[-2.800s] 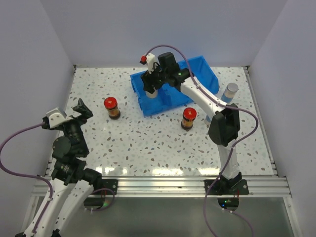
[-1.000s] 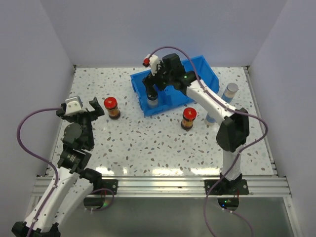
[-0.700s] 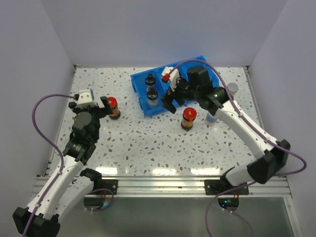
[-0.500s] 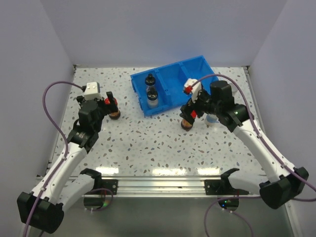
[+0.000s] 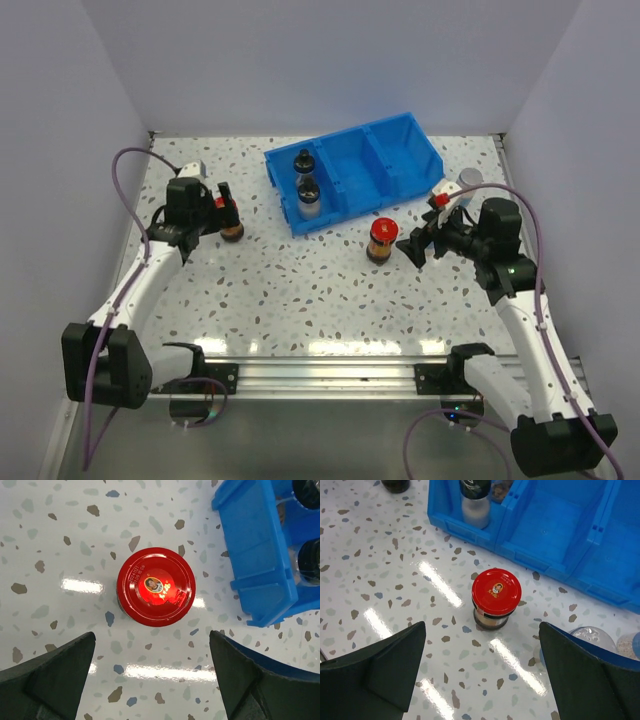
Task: Organize the condiment bottles
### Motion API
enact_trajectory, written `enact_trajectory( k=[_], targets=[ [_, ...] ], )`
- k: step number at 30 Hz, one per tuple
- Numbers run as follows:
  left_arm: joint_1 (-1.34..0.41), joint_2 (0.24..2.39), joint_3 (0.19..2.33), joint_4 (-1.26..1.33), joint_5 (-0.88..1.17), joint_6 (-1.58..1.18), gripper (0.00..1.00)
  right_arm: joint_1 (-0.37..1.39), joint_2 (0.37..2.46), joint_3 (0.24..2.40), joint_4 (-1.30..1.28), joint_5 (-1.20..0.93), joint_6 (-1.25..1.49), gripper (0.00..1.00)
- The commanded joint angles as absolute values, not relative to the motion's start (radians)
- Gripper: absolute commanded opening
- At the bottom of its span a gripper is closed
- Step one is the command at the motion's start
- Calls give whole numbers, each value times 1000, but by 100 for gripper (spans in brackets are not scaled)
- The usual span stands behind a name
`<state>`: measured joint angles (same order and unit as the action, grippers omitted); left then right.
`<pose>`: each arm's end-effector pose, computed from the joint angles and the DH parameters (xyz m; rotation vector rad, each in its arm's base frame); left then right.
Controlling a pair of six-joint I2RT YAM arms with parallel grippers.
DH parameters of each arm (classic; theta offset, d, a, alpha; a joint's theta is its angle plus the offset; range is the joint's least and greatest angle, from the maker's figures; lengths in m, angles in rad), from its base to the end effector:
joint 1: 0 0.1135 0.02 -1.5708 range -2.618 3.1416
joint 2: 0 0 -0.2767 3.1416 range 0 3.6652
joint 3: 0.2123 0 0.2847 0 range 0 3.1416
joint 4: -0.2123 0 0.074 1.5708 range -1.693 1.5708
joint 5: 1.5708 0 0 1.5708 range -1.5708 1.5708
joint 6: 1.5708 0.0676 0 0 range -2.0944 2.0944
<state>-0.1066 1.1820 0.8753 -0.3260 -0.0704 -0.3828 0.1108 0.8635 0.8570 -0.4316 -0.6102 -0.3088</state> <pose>0.3113 -0.0285 0.2591 -0.3430 2.1818 -0.1957 0.2303 0.0646 0.3271 -0.7751 1.7959 0.4805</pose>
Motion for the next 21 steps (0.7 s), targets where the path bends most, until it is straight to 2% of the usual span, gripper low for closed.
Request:
enact_trajectory(
  k=[1, 16, 21],
  targets=[
    [-98, 1252, 949, -371, -15, -368, 100, 103, 838, 864, -377, -664, -293, 99],
    [-97, 1574, 1158, -403, -48, -319, 100, 84, 825, 864, -376, -676, -287, 99],
    [-97, 1606, 1180, -413, -58, -310, 94, 81, 824, 865, -376, -675, -287, 99]
  ],
)
